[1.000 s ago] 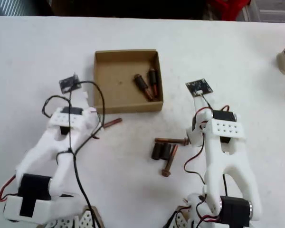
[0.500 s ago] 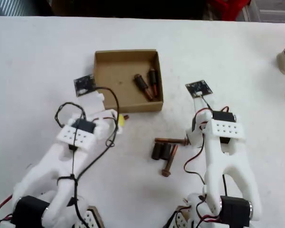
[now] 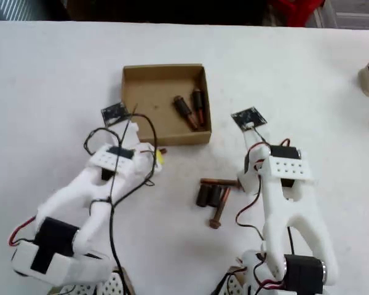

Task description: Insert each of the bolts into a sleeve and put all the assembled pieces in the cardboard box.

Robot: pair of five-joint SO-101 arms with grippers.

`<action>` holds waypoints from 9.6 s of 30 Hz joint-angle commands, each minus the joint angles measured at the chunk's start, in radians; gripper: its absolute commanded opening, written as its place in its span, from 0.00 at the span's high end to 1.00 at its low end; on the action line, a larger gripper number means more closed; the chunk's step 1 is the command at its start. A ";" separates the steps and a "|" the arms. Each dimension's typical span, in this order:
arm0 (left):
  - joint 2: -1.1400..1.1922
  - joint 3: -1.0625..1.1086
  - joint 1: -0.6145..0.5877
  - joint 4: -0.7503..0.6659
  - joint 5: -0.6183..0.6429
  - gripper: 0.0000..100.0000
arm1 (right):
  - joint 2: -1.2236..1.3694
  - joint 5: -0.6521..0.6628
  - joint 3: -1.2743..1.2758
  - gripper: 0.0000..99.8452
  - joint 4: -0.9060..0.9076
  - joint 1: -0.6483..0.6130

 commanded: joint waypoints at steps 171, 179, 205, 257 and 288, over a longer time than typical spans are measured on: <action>0.002 -0.086 -0.232 0.005 -0.419 0.98 | -0.033 -0.511 0.132 0.98 -0.495 -0.349; 0.002 -0.089 -0.229 0.025 -0.419 0.98 | 0.104 -0.511 -0.038 0.98 -0.335 -0.317; 0.004 -0.092 -0.231 0.025 -0.419 0.98 | 0.441 -0.428 -0.422 0.92 -0.206 -0.275; 0.004 -0.095 -0.232 0.025 -0.419 0.98 | 0.727 -0.176 -0.787 0.90 0.114 -0.268; 0.004 -0.095 -0.232 0.021 -0.419 0.98 | 0.526 -0.450 -0.778 0.98 0.117 -0.277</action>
